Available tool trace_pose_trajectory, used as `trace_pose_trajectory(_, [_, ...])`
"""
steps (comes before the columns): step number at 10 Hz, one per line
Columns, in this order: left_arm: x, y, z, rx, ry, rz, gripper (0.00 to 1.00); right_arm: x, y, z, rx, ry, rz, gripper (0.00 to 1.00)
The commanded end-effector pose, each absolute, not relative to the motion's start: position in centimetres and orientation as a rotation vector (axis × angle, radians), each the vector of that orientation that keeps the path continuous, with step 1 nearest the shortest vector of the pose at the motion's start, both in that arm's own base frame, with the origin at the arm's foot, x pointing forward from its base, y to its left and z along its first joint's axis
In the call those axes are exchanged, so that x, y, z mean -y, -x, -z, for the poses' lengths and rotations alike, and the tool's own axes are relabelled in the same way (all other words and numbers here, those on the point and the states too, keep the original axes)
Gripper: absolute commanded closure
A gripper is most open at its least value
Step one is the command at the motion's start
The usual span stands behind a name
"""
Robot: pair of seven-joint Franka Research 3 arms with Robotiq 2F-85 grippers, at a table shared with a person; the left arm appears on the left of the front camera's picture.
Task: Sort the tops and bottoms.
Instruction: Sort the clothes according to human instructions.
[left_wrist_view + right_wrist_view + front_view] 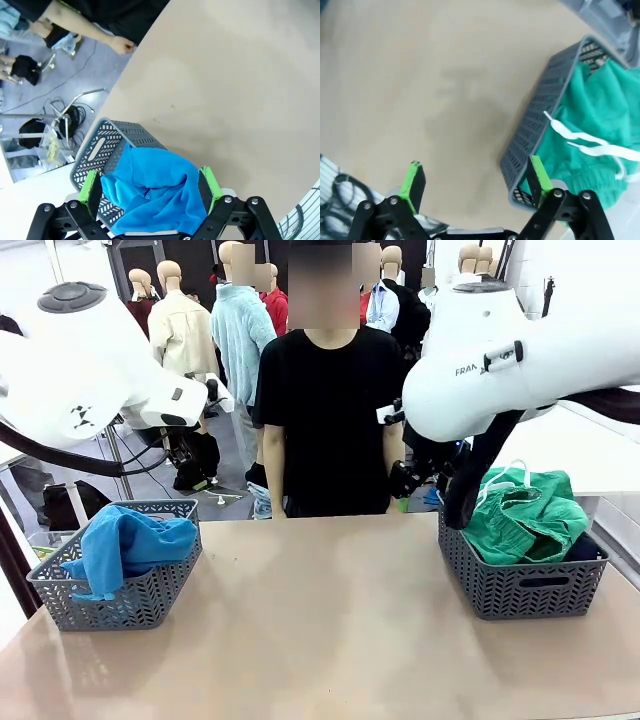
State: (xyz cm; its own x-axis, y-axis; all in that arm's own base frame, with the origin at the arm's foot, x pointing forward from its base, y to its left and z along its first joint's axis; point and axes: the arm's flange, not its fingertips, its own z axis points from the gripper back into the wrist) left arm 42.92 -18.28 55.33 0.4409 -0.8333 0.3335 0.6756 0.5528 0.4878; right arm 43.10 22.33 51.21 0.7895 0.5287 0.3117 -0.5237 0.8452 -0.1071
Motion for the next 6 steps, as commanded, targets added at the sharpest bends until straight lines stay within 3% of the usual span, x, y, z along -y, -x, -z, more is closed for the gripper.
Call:
trace_pose_trajectory(1, [18.57, -42.77, -55.11, 0.582, -0.325, 0.989, 0.00, -21.41, -44.85, -50.51, 0.294, -0.039, -0.511, 0.00])
trace_pose_trajectory(6, [18.57, -42.77, -55.11, 0.582, -0.325, 0.989, 0.00, -21.41, -44.85, -50.51, 0.294, -0.039, -0.511, 0.00])
